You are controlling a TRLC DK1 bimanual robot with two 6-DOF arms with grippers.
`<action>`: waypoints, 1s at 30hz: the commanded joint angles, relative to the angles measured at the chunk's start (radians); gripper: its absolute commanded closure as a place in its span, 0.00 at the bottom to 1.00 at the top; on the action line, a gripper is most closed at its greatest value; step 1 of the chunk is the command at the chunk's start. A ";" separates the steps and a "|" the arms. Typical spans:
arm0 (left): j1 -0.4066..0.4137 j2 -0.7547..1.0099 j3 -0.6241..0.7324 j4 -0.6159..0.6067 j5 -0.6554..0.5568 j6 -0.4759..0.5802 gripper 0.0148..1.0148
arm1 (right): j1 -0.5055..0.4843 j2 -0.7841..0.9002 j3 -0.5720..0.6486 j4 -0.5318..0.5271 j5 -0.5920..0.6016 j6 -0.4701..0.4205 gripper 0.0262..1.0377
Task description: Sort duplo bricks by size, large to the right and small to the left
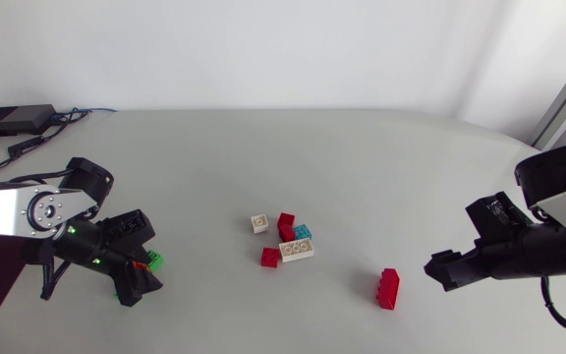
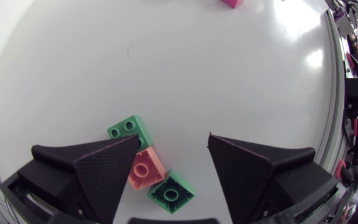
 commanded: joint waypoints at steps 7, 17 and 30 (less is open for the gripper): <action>-0.291 0.024 0.120 -0.010 0.004 -0.194 0.03 | 0.029 -0.016 -0.003 -0.018 0.002 0.036 0.04; -0.529 0.352 0.450 -0.008 0.004 -0.297 0.03 | 0.017 -0.036 0.005 -0.046 0.006 0.028 0.04; -0.578 0.512 0.587 -0.011 0.004 -0.320 0.06 | 0.022 -0.013 0.031 -0.047 0.011 0.027 0.04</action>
